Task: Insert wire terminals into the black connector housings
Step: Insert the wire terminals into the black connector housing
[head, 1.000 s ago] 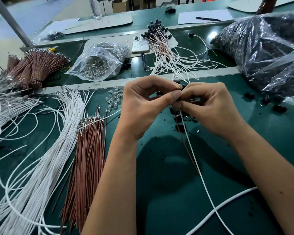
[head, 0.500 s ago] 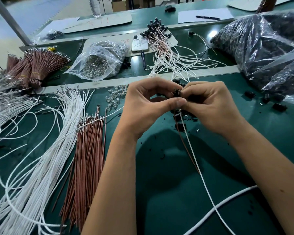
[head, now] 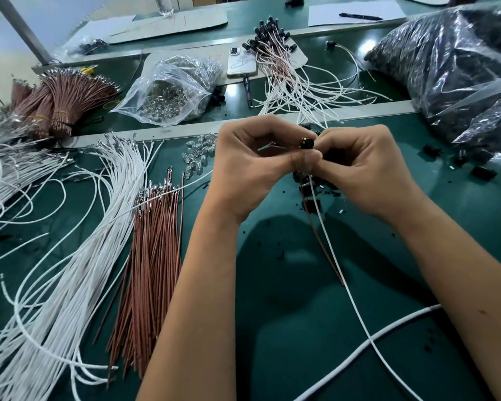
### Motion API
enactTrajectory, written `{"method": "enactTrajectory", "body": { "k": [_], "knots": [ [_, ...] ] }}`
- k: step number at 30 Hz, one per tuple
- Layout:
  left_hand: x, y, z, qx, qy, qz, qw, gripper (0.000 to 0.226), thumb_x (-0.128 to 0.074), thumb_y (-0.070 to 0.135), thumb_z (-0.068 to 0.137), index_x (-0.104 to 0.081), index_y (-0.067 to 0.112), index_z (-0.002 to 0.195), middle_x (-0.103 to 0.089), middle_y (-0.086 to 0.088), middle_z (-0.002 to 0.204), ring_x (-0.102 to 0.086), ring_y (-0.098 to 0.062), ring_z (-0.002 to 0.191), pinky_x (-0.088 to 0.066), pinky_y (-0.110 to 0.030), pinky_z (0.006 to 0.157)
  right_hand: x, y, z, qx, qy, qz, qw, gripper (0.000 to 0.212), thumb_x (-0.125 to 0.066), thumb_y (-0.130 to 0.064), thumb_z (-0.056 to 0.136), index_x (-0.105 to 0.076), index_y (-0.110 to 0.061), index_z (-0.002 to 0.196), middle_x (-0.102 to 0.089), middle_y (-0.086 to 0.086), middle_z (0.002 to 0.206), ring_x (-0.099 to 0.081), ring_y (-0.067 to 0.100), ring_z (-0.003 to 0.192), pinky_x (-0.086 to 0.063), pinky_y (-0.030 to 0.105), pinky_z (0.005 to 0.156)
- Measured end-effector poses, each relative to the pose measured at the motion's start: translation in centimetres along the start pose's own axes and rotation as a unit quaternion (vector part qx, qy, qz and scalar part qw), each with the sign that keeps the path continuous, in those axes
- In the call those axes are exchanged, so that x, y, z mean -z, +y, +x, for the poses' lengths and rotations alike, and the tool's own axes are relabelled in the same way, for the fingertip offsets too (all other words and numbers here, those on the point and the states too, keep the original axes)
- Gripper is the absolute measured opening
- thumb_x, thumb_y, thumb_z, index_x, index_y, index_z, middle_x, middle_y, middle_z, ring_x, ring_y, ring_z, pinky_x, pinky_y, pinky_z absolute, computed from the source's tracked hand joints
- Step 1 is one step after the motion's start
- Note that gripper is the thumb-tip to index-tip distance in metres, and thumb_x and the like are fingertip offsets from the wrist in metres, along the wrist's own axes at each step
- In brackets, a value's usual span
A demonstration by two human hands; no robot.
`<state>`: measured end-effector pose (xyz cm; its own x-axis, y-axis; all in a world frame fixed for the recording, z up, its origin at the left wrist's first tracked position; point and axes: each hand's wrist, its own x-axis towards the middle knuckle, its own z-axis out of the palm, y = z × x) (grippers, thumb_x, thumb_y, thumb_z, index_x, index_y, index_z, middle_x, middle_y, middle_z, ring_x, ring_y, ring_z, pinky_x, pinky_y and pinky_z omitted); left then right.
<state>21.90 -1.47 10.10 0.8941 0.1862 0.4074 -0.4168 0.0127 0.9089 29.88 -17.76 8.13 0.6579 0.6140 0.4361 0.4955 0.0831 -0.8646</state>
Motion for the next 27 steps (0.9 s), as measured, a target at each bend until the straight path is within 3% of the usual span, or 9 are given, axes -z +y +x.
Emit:
{"method": "enactTrajectory", "body": {
  "k": [8,13,15,18,20,25,27],
  "knots": [
    [-0.31,0.19,0.03,-0.006,-0.003,-0.013,1.000,0.034,-0.080,-0.019,0.068,-0.072,-0.002,0.096,-0.072,-0.002,0.074,-0.068,-0.016,0.072,-0.054,-0.025,0.068,-0.02,-0.11,0.10,0.011,-0.017,0.001,1.000,0.007,-0.078,-0.012,0.090,-0.074,-0.013,0.085,-0.064,-0.002,0.074,-0.055,0.004,0.069,-0.046,0.018,0.065],
    [-0.23,0.29,0.09,-0.012,-0.014,-0.015,1.000,0.036,-0.079,-0.018,0.069,-0.071,-0.004,0.100,-0.069,-0.003,0.075,-0.066,-0.016,0.073,-0.053,-0.025,0.069,0.02,0.04,0.08,0.010,-0.012,-0.011,1.000,0.011,-0.078,-0.018,0.090,-0.072,-0.021,0.082,-0.064,-0.012,0.073,-0.056,0.002,0.068,-0.046,0.018,0.064],
    [-0.23,0.24,0.07,-0.013,-0.020,-0.017,1.000,0.037,-0.079,-0.018,0.069,-0.070,-0.003,0.102,-0.069,-0.003,0.076,-0.066,-0.015,0.073,-0.053,-0.024,0.069,0.02,0.07,0.03,0.014,-0.009,-0.018,1.000,0.011,-0.078,-0.018,0.091,-0.071,-0.021,0.083,-0.066,-0.004,0.075,-0.057,0.006,0.069,-0.047,0.022,0.063],
    [-0.28,0.13,0.11,-0.012,-0.026,-0.010,1.000,0.042,-0.080,-0.019,0.068,-0.070,0.001,0.104,-0.070,-0.001,0.079,-0.065,-0.012,0.075,-0.052,-0.023,0.071,0.07,0.14,0.03,0.015,0.001,-0.025,1.000,0.009,-0.080,-0.016,0.090,-0.073,-0.015,0.085,-0.069,0.018,0.080,-0.059,0.017,0.072,-0.051,0.038,0.064],
    [-0.26,0.07,0.20,-0.013,-0.027,0.000,1.000,0.044,-0.081,-0.018,0.067,-0.070,0.002,0.105,-0.069,-0.008,0.089,-0.063,-0.013,0.078,-0.051,-0.025,0.074,0.04,0.09,0.05,0.018,0.008,-0.017,1.000,0.007,-0.081,-0.011,0.089,-0.075,-0.014,0.087,-0.072,0.019,0.083,-0.061,0.018,0.075,-0.052,0.041,0.067],
    [-0.17,-0.25,0.24,-0.010,-0.020,0.003,1.000,0.041,-0.082,-0.016,0.067,-0.072,0.000,0.103,-0.067,-0.018,0.102,-0.062,-0.028,0.089,-0.052,-0.036,0.078,-0.02,-0.03,-0.02,0.014,0.038,0.000,0.999,0.013,-0.085,-0.009,0.083,-0.075,-0.016,0.087,-0.075,0.001,0.076,-0.062,0.006,0.069,-0.053,0.024,0.065],
    [-0.22,-0.24,0.26,-0.018,-0.025,0.001,1.000,0.041,-0.082,-0.017,0.067,-0.071,0.002,0.101,-0.066,-0.018,0.099,-0.062,-0.027,0.088,-0.052,-0.032,0.076,-0.01,-0.13,-0.04,0.020,0.046,0.006,0.999,0.017,-0.085,-0.006,0.081,-0.074,-0.016,0.089,-0.076,0.006,0.079,-0.066,0.007,0.071,-0.056,0.023,0.068]
  ]
}}
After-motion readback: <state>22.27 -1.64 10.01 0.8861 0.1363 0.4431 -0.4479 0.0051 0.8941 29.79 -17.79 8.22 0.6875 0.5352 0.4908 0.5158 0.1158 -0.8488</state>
